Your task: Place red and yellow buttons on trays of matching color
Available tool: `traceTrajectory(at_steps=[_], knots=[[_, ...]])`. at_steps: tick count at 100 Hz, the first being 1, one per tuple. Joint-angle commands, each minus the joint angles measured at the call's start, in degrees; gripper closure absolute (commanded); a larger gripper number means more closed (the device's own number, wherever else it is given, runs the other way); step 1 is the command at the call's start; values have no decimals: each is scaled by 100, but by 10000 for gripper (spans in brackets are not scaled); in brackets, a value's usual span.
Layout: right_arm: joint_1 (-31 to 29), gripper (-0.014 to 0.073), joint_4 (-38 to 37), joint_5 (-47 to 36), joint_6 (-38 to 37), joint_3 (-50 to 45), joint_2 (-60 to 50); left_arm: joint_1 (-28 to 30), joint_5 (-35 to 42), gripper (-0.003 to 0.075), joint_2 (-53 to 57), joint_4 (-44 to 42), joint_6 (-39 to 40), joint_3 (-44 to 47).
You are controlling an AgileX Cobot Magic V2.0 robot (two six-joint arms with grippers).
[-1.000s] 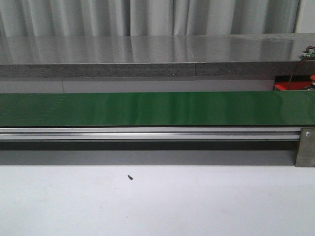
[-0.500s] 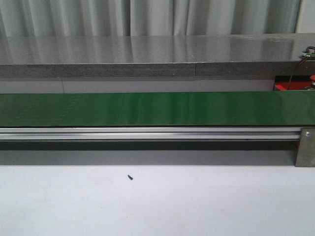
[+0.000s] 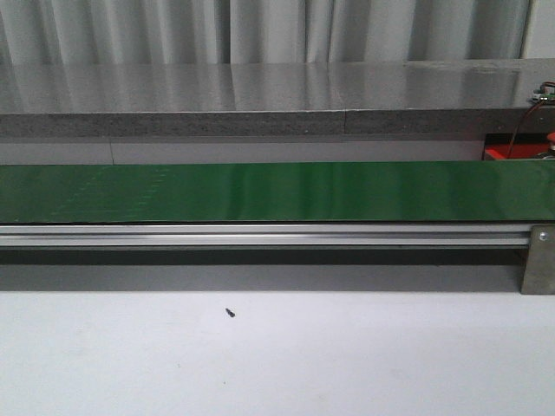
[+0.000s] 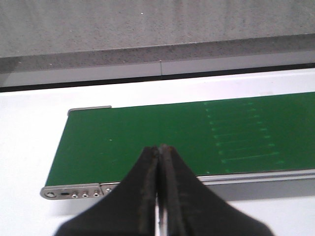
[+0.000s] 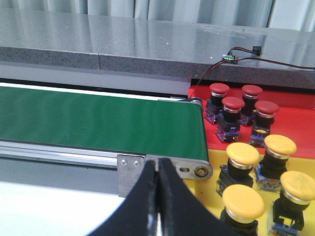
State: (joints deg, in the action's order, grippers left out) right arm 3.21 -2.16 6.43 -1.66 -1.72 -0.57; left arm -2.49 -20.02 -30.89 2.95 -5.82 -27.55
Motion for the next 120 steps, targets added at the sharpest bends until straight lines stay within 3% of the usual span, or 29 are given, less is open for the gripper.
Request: traceTrajectory(at_steps=[1, 20, 63, 99, 120], knots=[[-27, 661, -51, -483, -4, 109, -101, -157, 861, 740, 365, -742, 814, 233], [-27, 661, -51, -479, -4, 109, -101, -194, 1515, 740, 1253, -760, 851, 1197], [-27, 661, -51, -479, -4, 109, -101, -194, 1496, 740, 3269, -760, 851, 2466], [-27, 661, -51, -453, -4, 109, -101, -194, 2002, 740, 3311, -731, 851, 2994], [-27, 661, -51, -453, -4, 109, -101, -194, 1774, 740, 3311, -758, 851, 3026]])
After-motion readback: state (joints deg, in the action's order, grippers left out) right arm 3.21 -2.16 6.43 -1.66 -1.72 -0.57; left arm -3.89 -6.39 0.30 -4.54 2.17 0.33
